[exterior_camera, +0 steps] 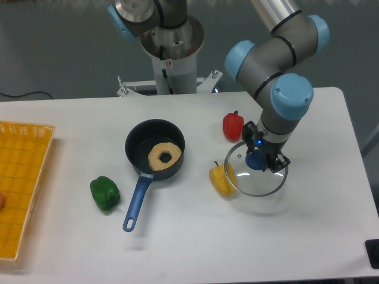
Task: Close the pot lid
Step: 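Lift the glass lid by its blue knob with the gripper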
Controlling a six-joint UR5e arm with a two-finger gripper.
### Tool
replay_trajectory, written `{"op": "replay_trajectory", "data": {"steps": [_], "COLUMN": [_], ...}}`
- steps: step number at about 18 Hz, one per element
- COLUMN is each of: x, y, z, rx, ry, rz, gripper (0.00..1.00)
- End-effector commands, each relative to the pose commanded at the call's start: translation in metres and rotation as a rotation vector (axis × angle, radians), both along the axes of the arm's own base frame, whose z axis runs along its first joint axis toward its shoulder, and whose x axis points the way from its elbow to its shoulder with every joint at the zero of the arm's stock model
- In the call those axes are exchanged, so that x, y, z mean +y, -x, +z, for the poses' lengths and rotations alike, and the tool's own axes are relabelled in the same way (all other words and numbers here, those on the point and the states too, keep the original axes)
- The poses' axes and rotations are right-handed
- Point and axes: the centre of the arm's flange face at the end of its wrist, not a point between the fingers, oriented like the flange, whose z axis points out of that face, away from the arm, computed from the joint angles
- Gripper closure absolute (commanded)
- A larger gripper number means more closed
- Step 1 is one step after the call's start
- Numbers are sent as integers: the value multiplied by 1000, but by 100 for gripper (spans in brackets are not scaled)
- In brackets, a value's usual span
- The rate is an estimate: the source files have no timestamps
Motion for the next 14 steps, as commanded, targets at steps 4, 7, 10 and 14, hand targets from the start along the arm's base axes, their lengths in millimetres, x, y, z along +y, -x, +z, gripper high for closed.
{"op": "replay_trajectory", "data": {"steps": [4, 7, 10, 14], "x": [1, 1, 4, 22], "y": [-1, -2, -7, -29], "z": [1, 4, 6, 11], "rx": [1, 5, 5, 10], "ry": [0, 0, 1, 3], "rz": [1, 14, 17, 47], "gripper": [44, 44, 44, 44]}}
